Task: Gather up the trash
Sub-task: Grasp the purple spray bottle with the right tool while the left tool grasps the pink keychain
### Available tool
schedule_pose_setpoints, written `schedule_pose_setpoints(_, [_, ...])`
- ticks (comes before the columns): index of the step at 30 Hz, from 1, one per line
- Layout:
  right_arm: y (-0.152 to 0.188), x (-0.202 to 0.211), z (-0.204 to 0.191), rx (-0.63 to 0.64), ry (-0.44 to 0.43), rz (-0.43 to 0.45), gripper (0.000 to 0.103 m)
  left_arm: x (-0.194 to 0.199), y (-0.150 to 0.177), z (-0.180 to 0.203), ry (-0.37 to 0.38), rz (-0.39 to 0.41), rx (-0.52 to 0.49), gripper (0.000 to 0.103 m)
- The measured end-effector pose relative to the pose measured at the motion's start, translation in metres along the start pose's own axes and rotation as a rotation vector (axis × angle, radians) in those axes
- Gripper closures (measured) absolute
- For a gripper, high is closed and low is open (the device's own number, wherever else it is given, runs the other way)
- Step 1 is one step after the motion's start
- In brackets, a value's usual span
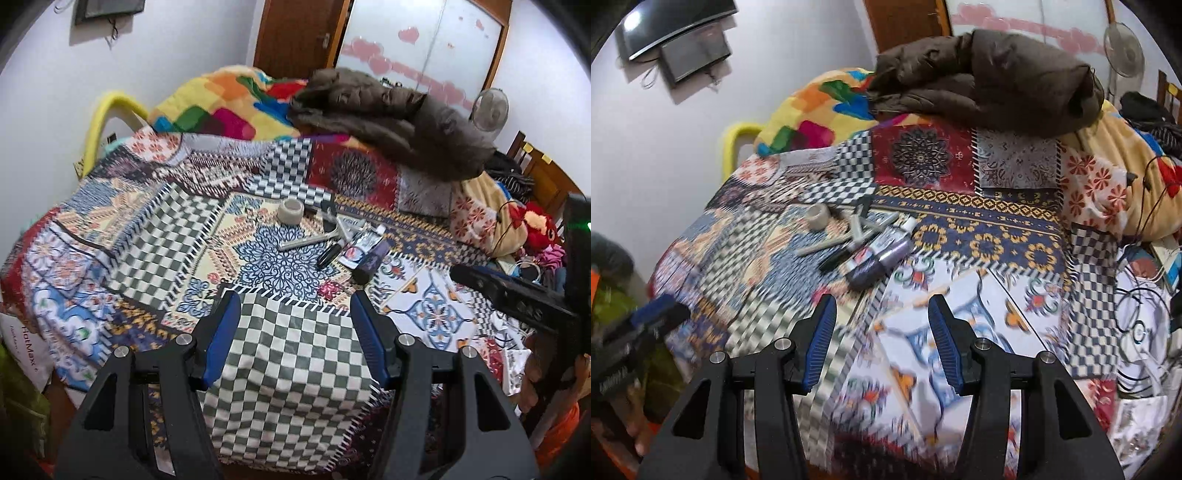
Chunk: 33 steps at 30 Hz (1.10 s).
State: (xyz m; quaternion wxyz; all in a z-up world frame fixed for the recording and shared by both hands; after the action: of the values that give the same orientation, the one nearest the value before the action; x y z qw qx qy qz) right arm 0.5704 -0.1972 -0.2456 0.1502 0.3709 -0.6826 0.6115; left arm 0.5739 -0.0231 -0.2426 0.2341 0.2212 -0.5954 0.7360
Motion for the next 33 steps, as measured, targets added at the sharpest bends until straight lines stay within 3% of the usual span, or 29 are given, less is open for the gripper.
schedule_pose_setpoints(9, [0.000, -0.092, -0.010, 0.029, 0.036, -0.067, 0.055, -0.068, 0.019, -0.001, 0.003, -0.078, -0.043, 0.042])
schedule_pose_setpoints(18, [0.012, -0.109, -0.002, 0.066, 0.029, -0.076, 0.055, -0.116, 0.040, 0.020, 0.057, -0.149, -0.107, 0.043])
schedule_pose_setpoints(23, [0.017, -0.097, 0.013, 0.118, 0.065, -0.079, 0.055, -0.133, 0.047, 0.032, 0.092, -0.165, -0.134, 0.063])
schedule_pose_setpoints(30, [0.024, -0.110, 0.009, 0.061, 0.004, -0.136, 0.055, -0.142, 0.045, 0.042, 0.098, -0.136, -0.169, 0.072])
schedule_pose_setpoints(33, [0.025, -0.112, 0.005, 0.078, 0.032, -0.107, 0.056, -0.143, 0.047, 0.047, 0.087, -0.125, -0.220, 0.077])
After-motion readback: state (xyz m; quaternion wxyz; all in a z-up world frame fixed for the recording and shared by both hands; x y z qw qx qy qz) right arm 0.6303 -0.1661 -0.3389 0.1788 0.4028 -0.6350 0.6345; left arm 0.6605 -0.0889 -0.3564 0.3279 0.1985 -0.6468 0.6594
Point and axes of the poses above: each gripper's, at about its wrist camera, not at the fingertips, and x roughly against the way its jaws point, z to its right, y to its underside, the point moved 9 cm from there along -x, roughly the way its jaws point, and after that the axes turned 11 degrees about z, right-handed, at the moved point
